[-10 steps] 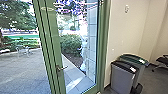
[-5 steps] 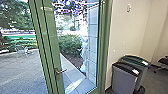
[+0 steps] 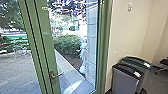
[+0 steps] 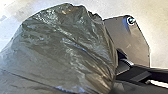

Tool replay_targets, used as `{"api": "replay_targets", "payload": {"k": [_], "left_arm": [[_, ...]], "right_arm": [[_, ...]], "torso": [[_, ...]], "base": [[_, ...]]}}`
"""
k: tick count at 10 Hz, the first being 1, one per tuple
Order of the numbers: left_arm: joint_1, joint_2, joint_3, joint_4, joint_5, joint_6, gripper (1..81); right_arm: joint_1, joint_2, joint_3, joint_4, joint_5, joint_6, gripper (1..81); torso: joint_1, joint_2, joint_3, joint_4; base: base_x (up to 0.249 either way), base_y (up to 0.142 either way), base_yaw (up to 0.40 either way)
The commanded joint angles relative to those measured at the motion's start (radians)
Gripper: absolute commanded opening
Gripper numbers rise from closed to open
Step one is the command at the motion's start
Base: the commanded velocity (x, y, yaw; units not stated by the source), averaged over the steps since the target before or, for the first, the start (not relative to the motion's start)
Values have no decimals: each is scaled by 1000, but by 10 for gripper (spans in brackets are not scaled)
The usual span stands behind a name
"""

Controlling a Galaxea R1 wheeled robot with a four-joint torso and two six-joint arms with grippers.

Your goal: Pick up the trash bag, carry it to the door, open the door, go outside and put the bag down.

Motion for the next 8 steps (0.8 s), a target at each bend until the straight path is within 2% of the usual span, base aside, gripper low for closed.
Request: {"api": "replay_targets", "payload": {"k": [1, 2, 8], "left_arm": [[-67, -2, 1, 9, 55, 7, 10], [-68, -1, 1, 9, 55, 7, 10], [-68, -1, 1, 9, 55, 7, 10]], "right_arm": [[48, 7, 2, -4, -51, -2, 811], [48, 7, 2, -4, -51, -2, 811], [48, 9, 2, -4, -51, -2, 811]], "torso": [[1, 0, 0, 0], [1, 0, 0, 0], [1, 0, 0, 0]], "base": [[136, -73, 0], [136, -73, 0], [136, 0, 0]]}}
